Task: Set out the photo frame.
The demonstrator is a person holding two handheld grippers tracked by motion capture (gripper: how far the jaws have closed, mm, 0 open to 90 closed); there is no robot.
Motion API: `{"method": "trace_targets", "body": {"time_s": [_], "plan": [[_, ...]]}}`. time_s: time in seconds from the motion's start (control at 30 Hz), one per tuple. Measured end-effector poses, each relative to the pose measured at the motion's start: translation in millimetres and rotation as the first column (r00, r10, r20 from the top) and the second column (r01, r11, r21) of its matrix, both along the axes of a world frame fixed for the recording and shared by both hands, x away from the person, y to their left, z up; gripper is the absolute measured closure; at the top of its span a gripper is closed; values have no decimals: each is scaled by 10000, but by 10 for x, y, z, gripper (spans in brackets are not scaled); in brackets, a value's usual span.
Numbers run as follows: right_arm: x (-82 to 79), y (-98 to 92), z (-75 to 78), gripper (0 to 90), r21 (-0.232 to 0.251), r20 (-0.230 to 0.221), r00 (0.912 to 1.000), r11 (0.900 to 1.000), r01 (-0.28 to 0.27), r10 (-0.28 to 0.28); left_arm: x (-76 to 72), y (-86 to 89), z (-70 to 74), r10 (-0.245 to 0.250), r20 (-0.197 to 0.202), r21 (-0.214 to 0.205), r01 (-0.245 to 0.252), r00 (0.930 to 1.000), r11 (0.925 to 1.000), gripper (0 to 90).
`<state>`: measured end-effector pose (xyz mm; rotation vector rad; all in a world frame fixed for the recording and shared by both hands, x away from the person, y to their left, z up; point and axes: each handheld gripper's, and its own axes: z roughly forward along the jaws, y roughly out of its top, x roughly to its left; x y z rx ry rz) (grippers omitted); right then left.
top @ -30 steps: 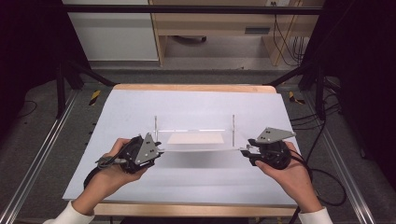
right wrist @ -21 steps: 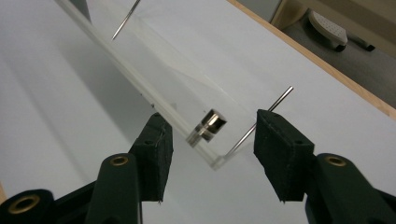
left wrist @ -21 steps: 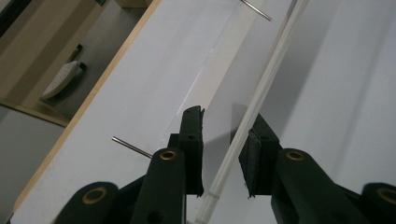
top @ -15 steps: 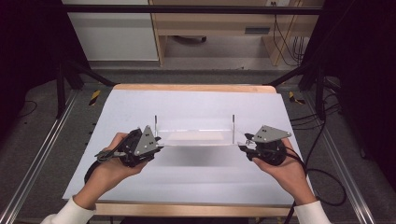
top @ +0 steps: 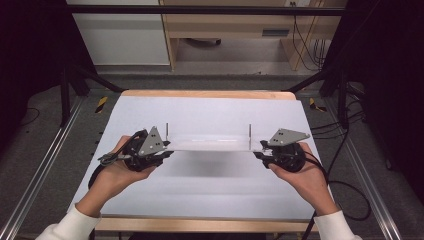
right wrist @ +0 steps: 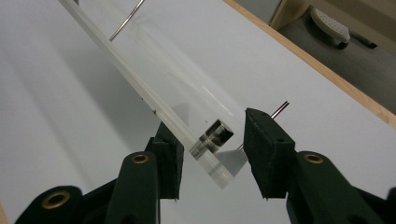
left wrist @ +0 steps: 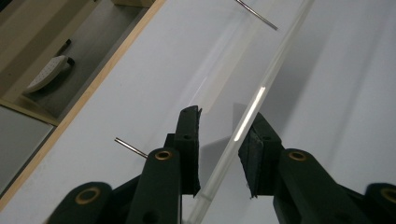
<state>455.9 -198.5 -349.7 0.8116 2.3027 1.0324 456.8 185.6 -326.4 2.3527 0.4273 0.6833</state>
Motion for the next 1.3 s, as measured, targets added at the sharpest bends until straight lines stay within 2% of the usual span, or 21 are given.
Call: {"method": "trace_targets", "body": {"time_s": [0.2, 0.33, 0.53, 0.7, 0.77, 0.93, 1.03, 1.2, 1.3], "plan": [[107, -19, 69, 589, 264, -24, 10000, 9996, 64, -63, 137, 2, 95, 44, 14, -134, -43, 10000, 9999, 676], [172, -29, 98, 587, 509, 135, 9998, 9986, 154, -161, 245, 3, 166, 23, -131, -191, -26, 9999, 9998, 667], [239, -57, 75, 550, 1034, 716, 9970, 9944, 227, -302, 390, 16, 244, -91, -313, -243, 83, 9995, 9997, 660], [301, -16, 42, 512, 995, 1287, 9913, 9949, 143, -271, 476, 25, 283, -123, -417, -322, 110, 9991, 9994, 654], [331, -7, 44, 498, 1094, 1334, 9907, 9939, 121, -267, 495, 29, 295, -160, -410, -267, 149, 9990, 9995, 653], [360, -5, 45, 397, 1115, 1625, 9854, 9932, 323, -503, 520, 31, 305, -182, -427, -278, 170, 9989, 9995, 651], [368, -18, 46, 420, 1190, 1650, 9854, 9927, 213, -409, 534, 32, 310, -156, -446, -315, 142, 9989, 9994, 649], [390, -33, 54, 551, 1325, 1620, 9866, 9912, -9, -207, 591, 36, 332, -84, -441, -392, 67, 9990, 9992, 637], [408, -33, 70, 558, 1353, 1627, 9864, 9908, 10, -232, 641, 45, 345, -105, -492, -480, 81, 9987, 9988, 631]]}}
